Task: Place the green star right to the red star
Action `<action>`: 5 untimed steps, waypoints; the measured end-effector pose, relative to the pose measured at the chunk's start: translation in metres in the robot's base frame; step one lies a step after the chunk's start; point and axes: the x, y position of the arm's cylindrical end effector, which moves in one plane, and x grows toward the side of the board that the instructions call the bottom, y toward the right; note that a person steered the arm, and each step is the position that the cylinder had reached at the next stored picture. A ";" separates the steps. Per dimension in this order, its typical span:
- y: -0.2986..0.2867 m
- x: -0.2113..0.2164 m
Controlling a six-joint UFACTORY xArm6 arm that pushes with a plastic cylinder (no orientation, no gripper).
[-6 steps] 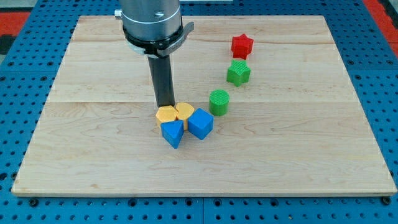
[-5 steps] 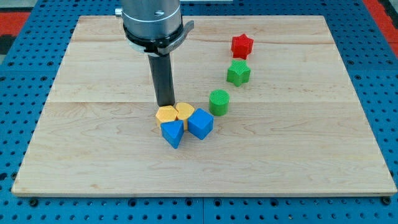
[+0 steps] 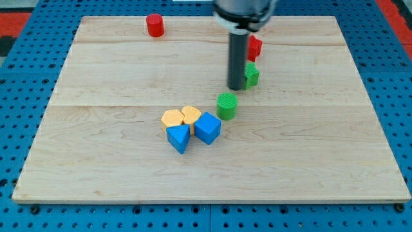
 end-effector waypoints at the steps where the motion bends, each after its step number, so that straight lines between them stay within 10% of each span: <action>1: 0.011 -0.012; 5: 0.041 -0.122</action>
